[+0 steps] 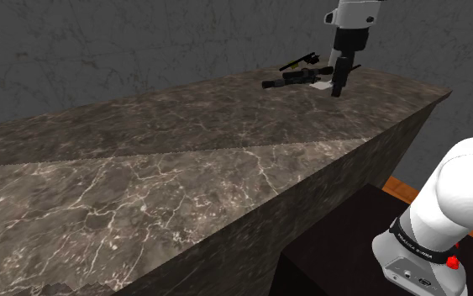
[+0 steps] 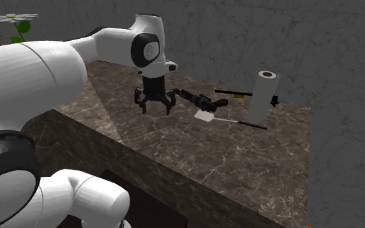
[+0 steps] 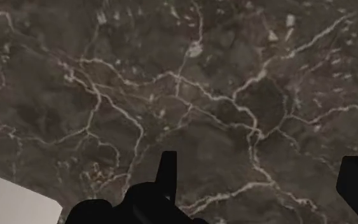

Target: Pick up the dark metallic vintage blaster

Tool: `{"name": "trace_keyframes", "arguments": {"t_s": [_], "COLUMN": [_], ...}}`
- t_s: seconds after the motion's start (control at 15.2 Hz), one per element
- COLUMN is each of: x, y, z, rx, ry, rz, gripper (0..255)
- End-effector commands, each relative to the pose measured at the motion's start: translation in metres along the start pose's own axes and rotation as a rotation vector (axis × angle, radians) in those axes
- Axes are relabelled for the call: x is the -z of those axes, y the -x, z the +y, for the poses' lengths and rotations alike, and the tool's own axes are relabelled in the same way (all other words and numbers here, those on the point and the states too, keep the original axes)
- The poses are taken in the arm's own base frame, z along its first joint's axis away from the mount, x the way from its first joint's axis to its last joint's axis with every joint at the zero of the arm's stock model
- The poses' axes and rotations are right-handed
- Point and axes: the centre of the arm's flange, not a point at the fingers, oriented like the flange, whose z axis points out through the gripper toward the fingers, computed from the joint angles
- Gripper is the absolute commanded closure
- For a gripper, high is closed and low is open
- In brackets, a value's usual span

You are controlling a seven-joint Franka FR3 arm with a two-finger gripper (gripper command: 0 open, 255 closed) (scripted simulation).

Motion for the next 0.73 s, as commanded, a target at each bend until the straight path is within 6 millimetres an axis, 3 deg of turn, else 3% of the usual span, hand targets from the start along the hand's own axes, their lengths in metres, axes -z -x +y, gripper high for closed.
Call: {"name": "trace_keyframes", "arguments": {"t_s": [0.0, 0.33, 0.66], "x": [0.005, 0.017, 0.03], "y": [-0.016, -0.061, -0.116], "z": [0.023, 0.067, 0.098], "rx": [0.113, 0.374, 0.636], "ry": [0.006, 0.016, 0.026], "rz": [0.001, 0.004, 0.007], "gripper": [0, 0, 0]}}
